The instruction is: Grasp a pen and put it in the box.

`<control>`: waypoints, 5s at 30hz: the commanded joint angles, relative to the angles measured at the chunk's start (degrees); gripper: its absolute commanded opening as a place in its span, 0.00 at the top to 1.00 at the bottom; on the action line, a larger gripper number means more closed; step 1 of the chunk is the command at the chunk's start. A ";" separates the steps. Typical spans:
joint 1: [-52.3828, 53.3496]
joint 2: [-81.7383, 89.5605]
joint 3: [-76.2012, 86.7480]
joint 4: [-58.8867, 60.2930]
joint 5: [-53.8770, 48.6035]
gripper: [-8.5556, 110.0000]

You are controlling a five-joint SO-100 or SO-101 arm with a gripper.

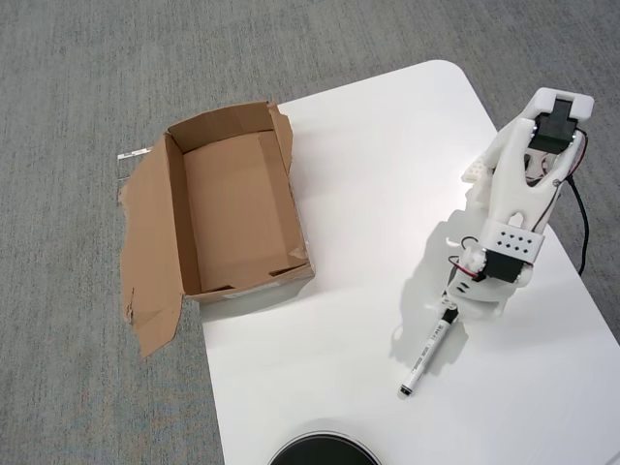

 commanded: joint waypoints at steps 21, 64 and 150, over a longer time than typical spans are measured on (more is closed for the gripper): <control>0.40 5.36 -1.36 -0.26 -0.31 0.92; 47.33 16.70 -31.60 -0.44 -21.67 0.92; 57.52 53.26 -4.44 -14.24 -21.84 0.74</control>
